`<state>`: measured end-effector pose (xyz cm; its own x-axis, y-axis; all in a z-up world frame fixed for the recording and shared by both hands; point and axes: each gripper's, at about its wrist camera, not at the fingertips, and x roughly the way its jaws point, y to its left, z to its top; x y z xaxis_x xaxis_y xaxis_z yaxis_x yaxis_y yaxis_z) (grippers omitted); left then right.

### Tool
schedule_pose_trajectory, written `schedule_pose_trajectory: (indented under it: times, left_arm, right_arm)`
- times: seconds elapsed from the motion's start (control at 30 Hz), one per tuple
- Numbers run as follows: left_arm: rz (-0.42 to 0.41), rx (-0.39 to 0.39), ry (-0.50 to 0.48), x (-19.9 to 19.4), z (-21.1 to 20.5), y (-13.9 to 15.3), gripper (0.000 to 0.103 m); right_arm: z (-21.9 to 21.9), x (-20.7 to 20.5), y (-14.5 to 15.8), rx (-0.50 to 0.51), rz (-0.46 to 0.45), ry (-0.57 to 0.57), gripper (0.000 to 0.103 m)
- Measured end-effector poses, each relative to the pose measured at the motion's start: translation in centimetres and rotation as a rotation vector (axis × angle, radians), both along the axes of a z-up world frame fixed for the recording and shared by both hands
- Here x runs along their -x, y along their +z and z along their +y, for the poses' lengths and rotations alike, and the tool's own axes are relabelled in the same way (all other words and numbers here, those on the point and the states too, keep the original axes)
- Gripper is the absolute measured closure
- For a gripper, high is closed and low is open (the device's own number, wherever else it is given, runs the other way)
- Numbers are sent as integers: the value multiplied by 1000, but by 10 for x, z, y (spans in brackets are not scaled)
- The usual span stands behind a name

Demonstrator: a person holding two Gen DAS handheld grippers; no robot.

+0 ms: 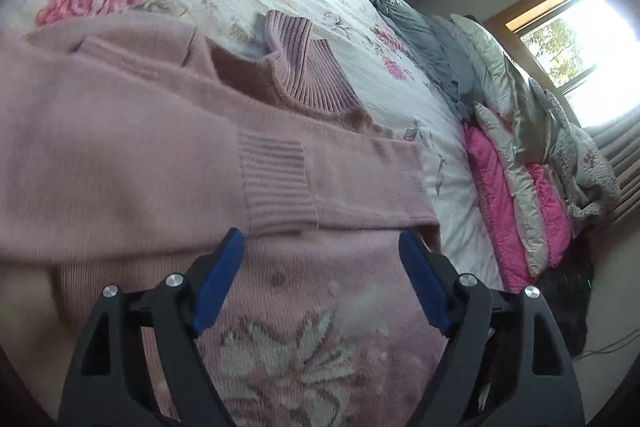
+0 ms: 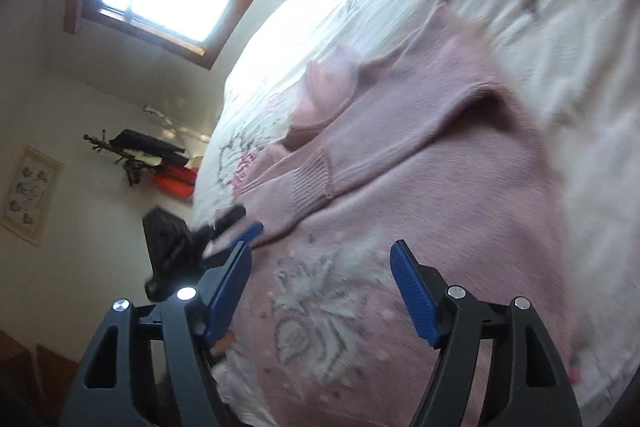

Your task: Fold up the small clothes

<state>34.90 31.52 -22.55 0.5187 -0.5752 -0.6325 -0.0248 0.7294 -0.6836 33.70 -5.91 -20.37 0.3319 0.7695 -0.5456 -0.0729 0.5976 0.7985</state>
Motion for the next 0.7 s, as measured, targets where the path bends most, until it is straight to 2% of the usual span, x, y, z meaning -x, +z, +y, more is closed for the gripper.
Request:
schedule_pose_trajectory:
  times: [0.07, 0.13, 0.27, 0.37, 0.57, 0.63, 0.7]
  left_arm:
    - [15, 24, 8, 30, 1, -13, 23]
    - [40, 20, 9, 53, -4, -26, 23]
    - [49, -30, -7, 88, -13, -40, 23]
    - [38, -49, -14, 98, -15, -40, 22]
    - [45, -30, -9, 95, -10, -45, 22]
    - [43, -19, -9, 97, -7, -47, 22]
    - [41, -19, -9, 97, -5, -48, 22]
  right_arm:
    - [32, -48, -22, -79, 83, 76, 43]
    - [68, -88, -47, -93, 158, 136, 45]
    - [120, -136, -85, 30, 239, 173, 46]
    - [139, -149, -97, 52, 254, 181, 45]
    - [164, -159, -102, 69, 265, 223, 46]
    - [171, -162, -102, 88, 270, 242, 51]
    - [176, -165, -103, 105, 272, 256, 64]
